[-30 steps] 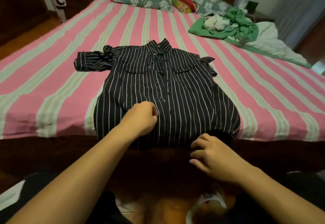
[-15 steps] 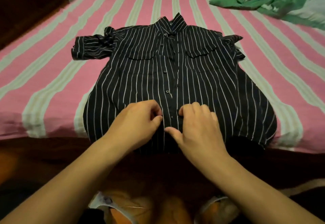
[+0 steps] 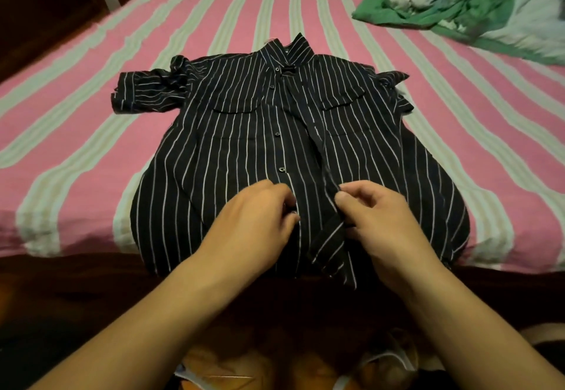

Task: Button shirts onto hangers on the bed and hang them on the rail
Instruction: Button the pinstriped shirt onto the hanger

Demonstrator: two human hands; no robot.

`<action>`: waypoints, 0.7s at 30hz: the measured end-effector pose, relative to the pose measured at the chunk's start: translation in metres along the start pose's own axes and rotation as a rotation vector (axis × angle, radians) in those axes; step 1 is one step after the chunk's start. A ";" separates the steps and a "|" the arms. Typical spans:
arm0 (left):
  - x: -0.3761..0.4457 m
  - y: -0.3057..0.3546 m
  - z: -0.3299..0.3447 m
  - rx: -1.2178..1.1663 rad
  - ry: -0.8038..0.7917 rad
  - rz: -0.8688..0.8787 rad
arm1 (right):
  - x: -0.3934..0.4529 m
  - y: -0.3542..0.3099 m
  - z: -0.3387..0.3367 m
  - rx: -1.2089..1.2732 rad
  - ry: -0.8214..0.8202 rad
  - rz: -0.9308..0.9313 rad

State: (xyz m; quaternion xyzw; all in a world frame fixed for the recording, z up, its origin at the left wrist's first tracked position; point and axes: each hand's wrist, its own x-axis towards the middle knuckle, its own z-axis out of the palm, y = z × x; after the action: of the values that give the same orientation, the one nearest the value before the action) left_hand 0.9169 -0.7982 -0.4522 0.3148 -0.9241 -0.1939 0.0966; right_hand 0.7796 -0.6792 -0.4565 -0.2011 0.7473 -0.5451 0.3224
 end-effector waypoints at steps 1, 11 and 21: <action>0.001 0.001 0.003 0.012 0.000 0.002 | 0.000 0.000 0.001 -0.025 -0.014 -0.007; 0.008 0.004 0.001 -0.078 -0.038 -0.083 | 0.007 -0.004 -0.010 0.104 -0.214 0.100; 0.012 0.004 -0.011 -0.355 -0.102 -0.258 | 0.008 -0.012 0.003 -0.105 -0.111 0.021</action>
State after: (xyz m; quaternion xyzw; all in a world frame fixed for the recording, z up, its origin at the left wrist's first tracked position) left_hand 0.9083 -0.8063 -0.4400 0.3982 -0.8313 -0.3797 0.0781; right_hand 0.7754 -0.6904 -0.4477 -0.2398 0.7579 -0.4898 0.3581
